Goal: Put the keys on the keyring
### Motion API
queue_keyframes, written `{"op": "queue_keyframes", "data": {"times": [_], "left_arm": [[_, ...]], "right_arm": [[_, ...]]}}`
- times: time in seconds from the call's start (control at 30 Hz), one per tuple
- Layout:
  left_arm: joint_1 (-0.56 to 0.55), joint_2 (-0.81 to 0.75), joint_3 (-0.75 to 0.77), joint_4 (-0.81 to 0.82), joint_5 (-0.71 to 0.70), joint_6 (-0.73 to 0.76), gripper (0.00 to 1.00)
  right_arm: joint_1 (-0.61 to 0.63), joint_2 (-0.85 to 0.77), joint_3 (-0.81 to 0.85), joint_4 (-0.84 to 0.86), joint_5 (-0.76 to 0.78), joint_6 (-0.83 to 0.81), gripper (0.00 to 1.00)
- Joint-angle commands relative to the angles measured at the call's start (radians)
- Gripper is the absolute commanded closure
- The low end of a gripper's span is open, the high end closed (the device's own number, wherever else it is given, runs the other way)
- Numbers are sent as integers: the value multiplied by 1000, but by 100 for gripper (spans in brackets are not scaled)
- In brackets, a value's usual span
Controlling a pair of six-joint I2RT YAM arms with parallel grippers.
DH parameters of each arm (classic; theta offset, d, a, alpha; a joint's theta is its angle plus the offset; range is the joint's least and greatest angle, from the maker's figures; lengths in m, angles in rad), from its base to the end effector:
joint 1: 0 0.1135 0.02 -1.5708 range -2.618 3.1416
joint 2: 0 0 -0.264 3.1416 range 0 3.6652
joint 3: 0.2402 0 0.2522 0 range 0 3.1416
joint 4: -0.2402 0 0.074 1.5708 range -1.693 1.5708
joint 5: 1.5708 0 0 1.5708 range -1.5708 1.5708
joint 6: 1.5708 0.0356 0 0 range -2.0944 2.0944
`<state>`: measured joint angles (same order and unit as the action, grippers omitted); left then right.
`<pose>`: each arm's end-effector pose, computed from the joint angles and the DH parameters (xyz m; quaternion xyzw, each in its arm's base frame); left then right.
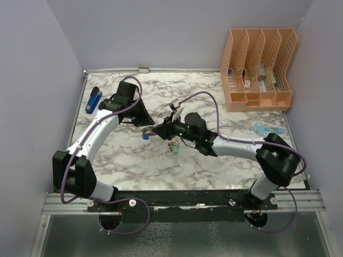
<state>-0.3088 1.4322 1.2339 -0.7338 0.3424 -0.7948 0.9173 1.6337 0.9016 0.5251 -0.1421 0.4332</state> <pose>0.2818 -0.1024 0.2992 -0.1732 0.9209 -0.2999 0.1786 0.2184 0.2935 0.2354 -0.2291 0.7411 0.4360 0.4563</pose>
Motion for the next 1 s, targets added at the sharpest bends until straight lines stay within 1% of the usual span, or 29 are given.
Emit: {"op": "queue_keyframes", "data": {"times": [0.0,0.23,0.63,0.97], "left_arm": [[3,-28,-2,25,-13,-22,100],[4,-31,1,25,-13,-23,100],[3,-26,2,24,-21,-24,100],[4,-30,-8,20,-20,-30,100]], "right_arm": [[11,28,43,16,33,5,73],[11,43,50,5,35,7,73],[18,14,29,-31,54,31,73],[25,27,-7,8,63,81,74]]}}
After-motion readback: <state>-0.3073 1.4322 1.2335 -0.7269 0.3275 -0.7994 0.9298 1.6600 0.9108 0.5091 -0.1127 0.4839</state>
